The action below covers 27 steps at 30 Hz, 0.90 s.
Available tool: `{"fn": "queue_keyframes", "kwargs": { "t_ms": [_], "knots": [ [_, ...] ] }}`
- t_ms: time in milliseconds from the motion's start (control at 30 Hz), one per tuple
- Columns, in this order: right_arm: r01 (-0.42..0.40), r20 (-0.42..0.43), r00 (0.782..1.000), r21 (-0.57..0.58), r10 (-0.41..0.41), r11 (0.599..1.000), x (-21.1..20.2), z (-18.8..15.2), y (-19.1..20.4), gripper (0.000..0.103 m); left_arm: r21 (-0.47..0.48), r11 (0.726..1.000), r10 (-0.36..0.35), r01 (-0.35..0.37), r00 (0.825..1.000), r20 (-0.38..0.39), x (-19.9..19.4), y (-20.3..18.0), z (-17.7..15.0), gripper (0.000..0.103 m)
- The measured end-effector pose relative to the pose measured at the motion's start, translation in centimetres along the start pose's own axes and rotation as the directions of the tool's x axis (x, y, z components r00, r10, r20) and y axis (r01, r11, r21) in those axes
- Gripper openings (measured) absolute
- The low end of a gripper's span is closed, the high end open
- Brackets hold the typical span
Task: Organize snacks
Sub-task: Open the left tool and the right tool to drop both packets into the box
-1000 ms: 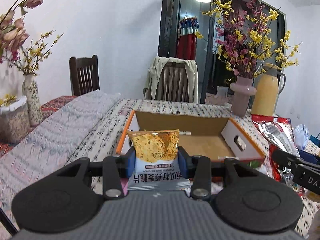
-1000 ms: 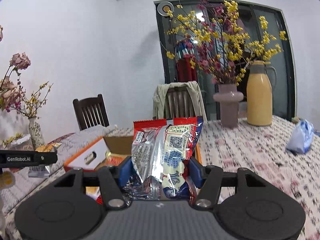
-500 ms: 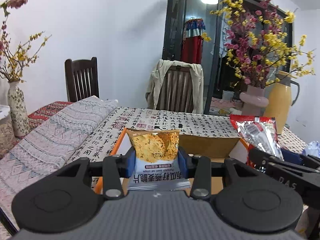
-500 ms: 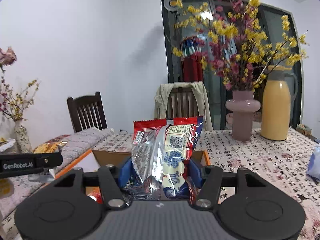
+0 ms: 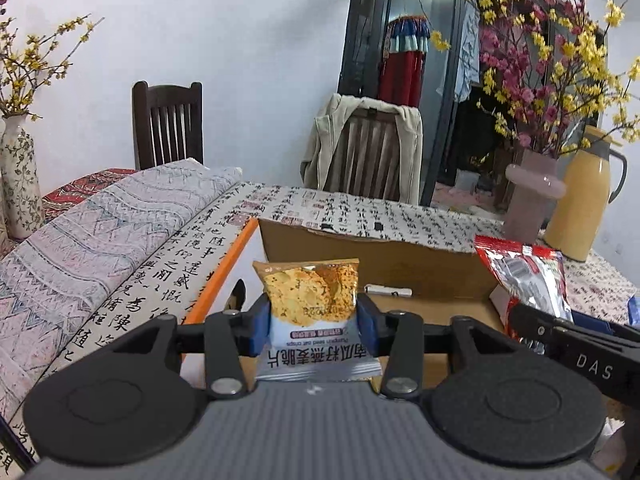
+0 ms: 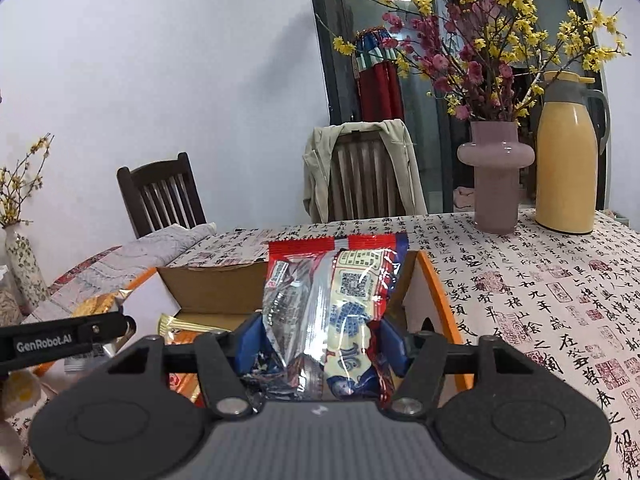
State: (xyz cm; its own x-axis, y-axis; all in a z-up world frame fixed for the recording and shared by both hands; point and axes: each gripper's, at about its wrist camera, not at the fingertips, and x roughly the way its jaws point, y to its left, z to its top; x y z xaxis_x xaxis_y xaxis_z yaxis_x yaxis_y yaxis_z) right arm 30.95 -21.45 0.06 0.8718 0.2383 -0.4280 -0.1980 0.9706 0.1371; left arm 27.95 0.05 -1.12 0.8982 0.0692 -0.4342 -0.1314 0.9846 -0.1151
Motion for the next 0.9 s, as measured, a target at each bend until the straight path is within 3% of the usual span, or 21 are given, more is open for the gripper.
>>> {"fn": "queue_keyframes", "kwargs": {
  "t_ms": [33, 67, 100, 167, 467, 567, 900],
  "knots": [
    [0.002, 0.002, 1.0, 0.004, -0.002, 1.0, -0.1, -0.1, 0.0, 0.069, -0.008, 1.0, 0.003, -0.003, 1.0, 0.011, -0.3, 0.1, 0.0, 0.069],
    [0.004, 0.005, 1.0, 0.013, -0.004, 1.0, -0.3, -0.1, -0.1, 0.082, -0.018, 1.0, 0.013, -0.012, 1.0, 0.029, -0.6, 0.3, 0.0, 0.091],
    [0.007, 0.013, 1.0, 0.023, -0.007, 1.0, -0.5, -0.1, -0.3, 0.089, -0.026, 0.999, 0.026, -0.025, 0.999, 0.047, -0.7, 0.2, 0.0, 0.103],
    [0.016, 0.031, 0.999, 0.038, -0.017, 0.999, -0.8, 0.0, -0.6, 0.103, -0.038, 0.999, 0.036, -0.033, 0.996, 0.082, -1.3, 0.4, 0.0, 0.103],
    [0.026, 0.05, 0.998, 0.077, -0.03, 0.997, -1.2, -0.1, -1.1, 0.103, -0.055, 0.998, 0.038, -0.033, 0.996, 0.079, -1.6, 0.6, 0.2, 0.103],
    [0.025, 0.078, 0.997, 0.074, -0.03, 0.997, -1.9, 0.2, -1.0, 0.103, -0.073, 0.997, 0.037, -0.03, 0.993, 0.11, -2.8, 0.7, 0.6, 0.103],
    [-0.001, 0.179, 0.984, 0.006, 0.0, 1.0, -8.3, 1.0, 0.5, 0.103, -0.088, 0.996, -0.008, 0.022, 0.987, 0.159, -8.5, 1.4, 1.7, 0.103]
  ]
}}
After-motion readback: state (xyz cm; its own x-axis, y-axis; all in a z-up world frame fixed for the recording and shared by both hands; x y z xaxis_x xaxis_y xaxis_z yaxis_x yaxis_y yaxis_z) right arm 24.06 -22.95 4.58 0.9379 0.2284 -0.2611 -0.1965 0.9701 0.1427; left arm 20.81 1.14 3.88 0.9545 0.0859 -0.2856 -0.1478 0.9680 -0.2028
